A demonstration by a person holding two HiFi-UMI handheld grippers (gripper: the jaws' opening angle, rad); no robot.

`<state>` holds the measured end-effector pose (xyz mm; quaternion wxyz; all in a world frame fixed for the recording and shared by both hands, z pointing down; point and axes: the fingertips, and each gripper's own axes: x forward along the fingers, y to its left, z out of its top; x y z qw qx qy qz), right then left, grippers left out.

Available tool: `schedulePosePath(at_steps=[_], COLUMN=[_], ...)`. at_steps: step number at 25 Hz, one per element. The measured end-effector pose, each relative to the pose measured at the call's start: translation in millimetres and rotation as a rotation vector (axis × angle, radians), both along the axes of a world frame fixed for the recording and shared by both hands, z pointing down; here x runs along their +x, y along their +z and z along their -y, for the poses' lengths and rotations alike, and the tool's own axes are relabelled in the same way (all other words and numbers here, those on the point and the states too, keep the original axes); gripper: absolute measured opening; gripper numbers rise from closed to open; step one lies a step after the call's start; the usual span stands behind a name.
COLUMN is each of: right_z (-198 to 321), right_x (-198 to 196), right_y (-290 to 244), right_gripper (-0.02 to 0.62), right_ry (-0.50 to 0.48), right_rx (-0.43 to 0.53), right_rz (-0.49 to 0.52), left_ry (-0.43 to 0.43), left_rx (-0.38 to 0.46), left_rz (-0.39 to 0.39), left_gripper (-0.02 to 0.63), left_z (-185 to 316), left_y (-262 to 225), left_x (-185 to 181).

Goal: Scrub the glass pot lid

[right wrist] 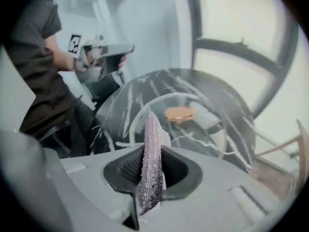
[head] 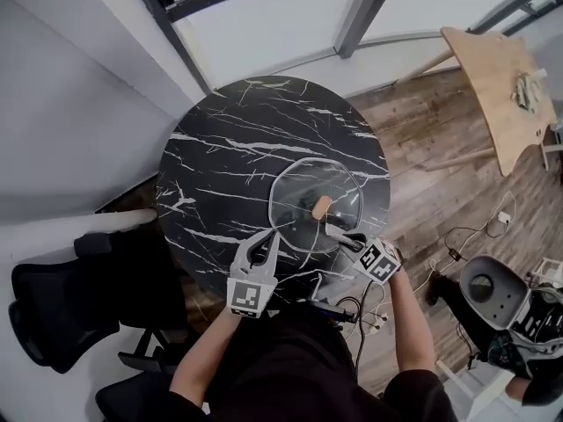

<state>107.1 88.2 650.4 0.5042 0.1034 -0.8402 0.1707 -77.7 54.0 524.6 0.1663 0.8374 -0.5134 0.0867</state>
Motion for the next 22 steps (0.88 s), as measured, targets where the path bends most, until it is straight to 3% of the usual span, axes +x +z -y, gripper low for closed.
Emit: schedulePosePath(at_steps=[3,7,9,12,17,22], right_z=[48,82,89,93,92,91], right_x=[7,5,-4,-24,-45,-50], right_y=[-11,-28,-35,-34,-11,-4], right_gripper=[0.078,0.077,0.077,0.076,0.075,0.075], right_ry=[0.312,0.527,0.547,0.504,0.442,0.386], right_rx=[0.211,0.368,0.406,0.410,0.361,0.381], right_rz=[0.038,0.068,0.091,0.102,0.060,0.016], left_ry=[-0.021,-0.051,-0.058,-0.059,-0.068,-0.064], left_rx=[0.010,0.032,0.036,0.037,0.024,0.019], left_rz=[0.004,0.029,0.031,0.032,0.026,0.030], left_gripper=[0.003,0.003,0.003,0.003,0.003,0.003], left_z=[4,9,9,8,6,5], left_y=[-6,-14,-17,-20,-20,-20], left_x=[-1,-4,-4,-3,-3,-6])
